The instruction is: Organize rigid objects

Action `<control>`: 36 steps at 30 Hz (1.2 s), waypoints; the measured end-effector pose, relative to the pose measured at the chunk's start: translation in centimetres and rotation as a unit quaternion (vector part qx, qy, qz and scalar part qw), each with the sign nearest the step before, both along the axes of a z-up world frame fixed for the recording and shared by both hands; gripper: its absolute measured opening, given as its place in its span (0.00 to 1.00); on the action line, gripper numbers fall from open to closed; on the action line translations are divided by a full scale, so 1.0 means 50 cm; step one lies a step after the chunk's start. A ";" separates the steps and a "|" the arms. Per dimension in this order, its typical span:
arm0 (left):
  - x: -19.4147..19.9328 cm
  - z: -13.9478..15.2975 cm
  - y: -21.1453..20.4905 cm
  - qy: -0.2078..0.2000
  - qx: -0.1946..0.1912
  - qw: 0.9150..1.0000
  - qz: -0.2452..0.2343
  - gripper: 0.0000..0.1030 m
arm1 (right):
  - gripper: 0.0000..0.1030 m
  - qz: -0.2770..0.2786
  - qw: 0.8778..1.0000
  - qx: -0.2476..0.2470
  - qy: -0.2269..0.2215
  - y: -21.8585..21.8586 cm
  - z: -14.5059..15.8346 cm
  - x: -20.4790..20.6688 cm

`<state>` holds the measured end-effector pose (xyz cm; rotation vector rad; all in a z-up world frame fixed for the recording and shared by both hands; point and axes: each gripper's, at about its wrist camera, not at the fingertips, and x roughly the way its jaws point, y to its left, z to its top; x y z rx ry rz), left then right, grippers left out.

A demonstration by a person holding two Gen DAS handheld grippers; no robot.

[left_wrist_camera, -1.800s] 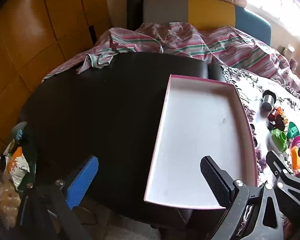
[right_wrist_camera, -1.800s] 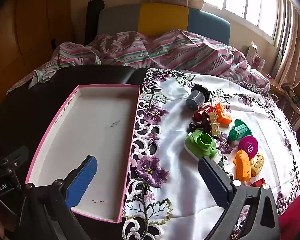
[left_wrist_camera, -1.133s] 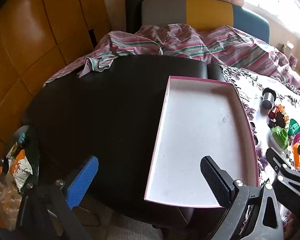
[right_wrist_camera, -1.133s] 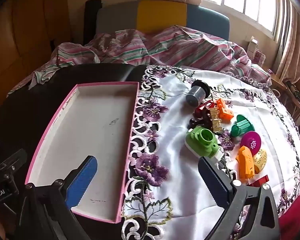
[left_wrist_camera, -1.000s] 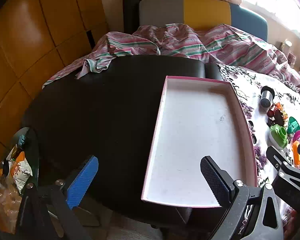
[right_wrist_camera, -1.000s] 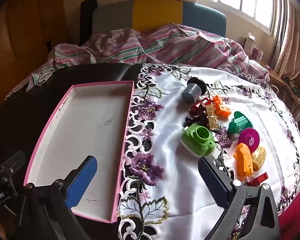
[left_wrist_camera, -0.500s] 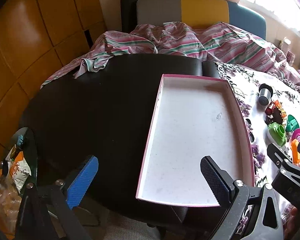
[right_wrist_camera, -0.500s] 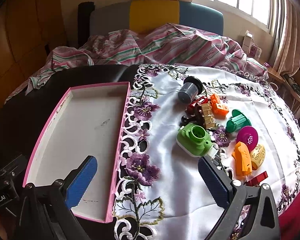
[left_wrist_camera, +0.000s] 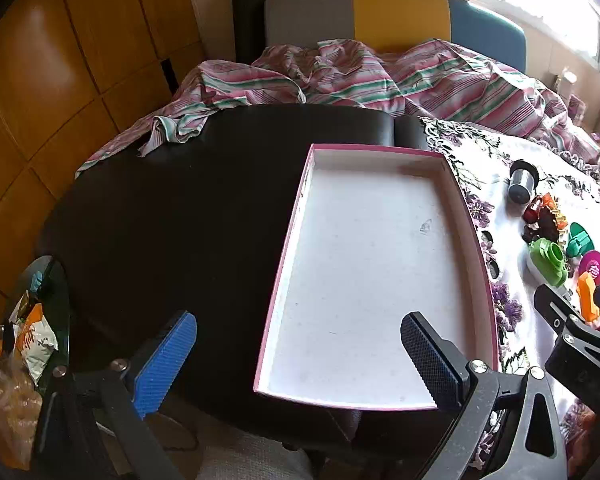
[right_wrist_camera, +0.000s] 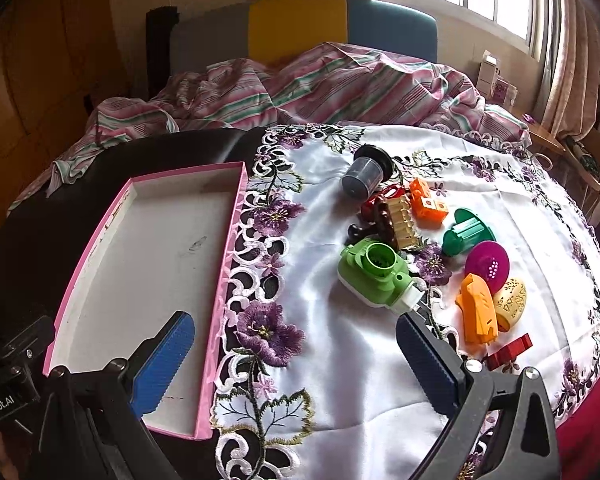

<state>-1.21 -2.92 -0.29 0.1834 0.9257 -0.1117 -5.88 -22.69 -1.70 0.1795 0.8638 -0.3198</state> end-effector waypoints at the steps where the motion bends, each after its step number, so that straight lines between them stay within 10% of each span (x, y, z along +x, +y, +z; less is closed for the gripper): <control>1: -0.001 0.000 -0.002 0.001 0.000 1.000 0.000 1.00 | 1.00 0.000 1.000 0.000 -0.001 -0.002 0.000 -0.001; 9: -0.005 -0.004 -0.021 0.012 -0.023 0.999 -0.025 1.00 | 0.99 -0.010 1.000 0.001 -0.001 -0.029 0.006 -0.022; 15: -0.017 -0.010 -0.047 0.036 -0.116 0.989 -0.085 1.00 | 0.79 -0.051 0.998 0.028 0.037 -0.104 -0.004 -0.068; 26: -0.066 -0.032 -0.188 0.075 -0.106 0.974 -0.185 1.00 | 0.69 -0.178 0.979 0.085 0.051 -0.346 -0.023 -0.167; 36: -0.068 -0.043 -0.255 0.107 -0.107 0.968 -0.202 1.00 | 0.37 -0.067 0.988 0.103 0.090 -0.367 -0.064 -0.067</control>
